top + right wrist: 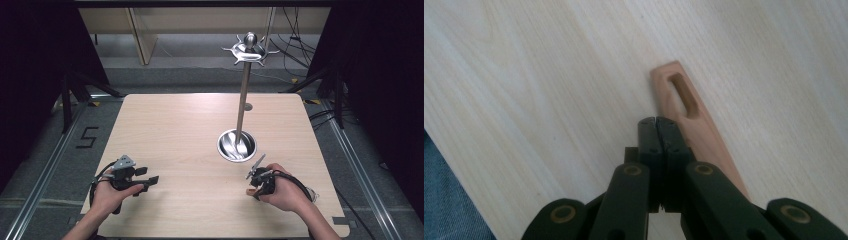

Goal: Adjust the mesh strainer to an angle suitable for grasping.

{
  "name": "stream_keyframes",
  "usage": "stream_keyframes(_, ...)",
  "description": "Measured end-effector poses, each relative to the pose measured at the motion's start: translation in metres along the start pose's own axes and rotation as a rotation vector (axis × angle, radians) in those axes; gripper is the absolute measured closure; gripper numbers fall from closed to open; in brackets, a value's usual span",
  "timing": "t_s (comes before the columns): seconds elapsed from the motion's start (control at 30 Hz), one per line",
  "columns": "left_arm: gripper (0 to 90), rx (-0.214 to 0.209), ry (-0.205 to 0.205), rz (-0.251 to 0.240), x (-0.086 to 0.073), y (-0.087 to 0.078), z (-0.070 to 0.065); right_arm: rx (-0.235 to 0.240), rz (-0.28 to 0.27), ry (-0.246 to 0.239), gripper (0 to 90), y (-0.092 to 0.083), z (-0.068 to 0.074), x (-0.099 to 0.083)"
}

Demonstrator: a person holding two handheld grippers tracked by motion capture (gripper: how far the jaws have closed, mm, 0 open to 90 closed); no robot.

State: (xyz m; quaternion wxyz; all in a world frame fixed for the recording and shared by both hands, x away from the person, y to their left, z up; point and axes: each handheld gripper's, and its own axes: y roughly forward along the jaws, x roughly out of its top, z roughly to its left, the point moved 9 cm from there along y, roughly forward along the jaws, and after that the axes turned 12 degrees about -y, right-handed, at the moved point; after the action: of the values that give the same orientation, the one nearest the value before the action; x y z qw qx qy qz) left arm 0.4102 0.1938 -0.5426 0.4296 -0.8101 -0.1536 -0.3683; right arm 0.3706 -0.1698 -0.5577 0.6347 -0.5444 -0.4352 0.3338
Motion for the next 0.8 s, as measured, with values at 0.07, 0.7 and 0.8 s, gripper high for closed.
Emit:
stream_keyframes(0.07, 35.7, 0.002, -0.004, 0.006, 0.0, -0.001, 0.0, -0.001, 0.002, -0.007, 90.0, 0.001, -0.001, 0.002)
stream_keyframes(0.7, 35.5, 0.007, 0.003, -0.002, 0.0, 0.001, -0.001, -0.075, -0.052, 0.094, 90.0, 0.005, -0.039, 0.013)
stream_keyframes(0.8, 35.5, 0.009, 0.006, 0.003, 0.0, 0.0, 0.001, -0.1, -0.056, 0.13, 90.0, 0.004, -0.05, 0.01)
